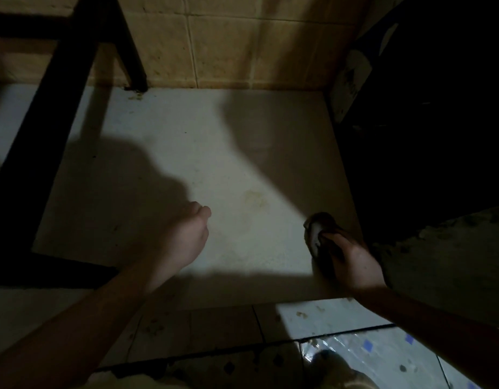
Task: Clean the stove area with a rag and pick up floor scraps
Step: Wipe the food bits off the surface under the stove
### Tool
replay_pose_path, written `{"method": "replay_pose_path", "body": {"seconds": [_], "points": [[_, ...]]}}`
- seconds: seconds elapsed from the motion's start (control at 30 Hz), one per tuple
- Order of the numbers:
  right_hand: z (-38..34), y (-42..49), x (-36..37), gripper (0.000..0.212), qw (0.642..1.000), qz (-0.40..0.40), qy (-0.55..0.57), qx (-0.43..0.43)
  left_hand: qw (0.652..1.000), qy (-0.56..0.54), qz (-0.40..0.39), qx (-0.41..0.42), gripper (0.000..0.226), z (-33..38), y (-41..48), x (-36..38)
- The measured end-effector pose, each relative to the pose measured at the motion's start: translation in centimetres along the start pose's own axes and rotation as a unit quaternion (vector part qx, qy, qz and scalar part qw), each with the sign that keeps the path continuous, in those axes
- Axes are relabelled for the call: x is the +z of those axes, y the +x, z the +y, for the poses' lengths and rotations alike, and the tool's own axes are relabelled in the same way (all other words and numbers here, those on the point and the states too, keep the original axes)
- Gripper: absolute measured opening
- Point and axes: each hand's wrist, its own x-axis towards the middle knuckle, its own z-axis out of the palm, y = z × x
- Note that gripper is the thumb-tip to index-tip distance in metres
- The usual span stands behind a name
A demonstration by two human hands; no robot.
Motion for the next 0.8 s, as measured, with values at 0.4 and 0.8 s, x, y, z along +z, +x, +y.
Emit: {"method": "replay_pose_path", "body": {"seconds": [0.4,0.8], "points": [[-7.2,10.3,-0.9,0.039,0.995,0.095,0.0,-0.012,0.997,-0.043,-0.005,-0.066,0.019,-4.4,1.0,0.6],[-20.3,13.9,1.7,0.04,0.978,0.059,-0.074,-0.185,0.976,-0.122,0.016,-0.181,0.033,-5.2,1.3,0.0]]}}
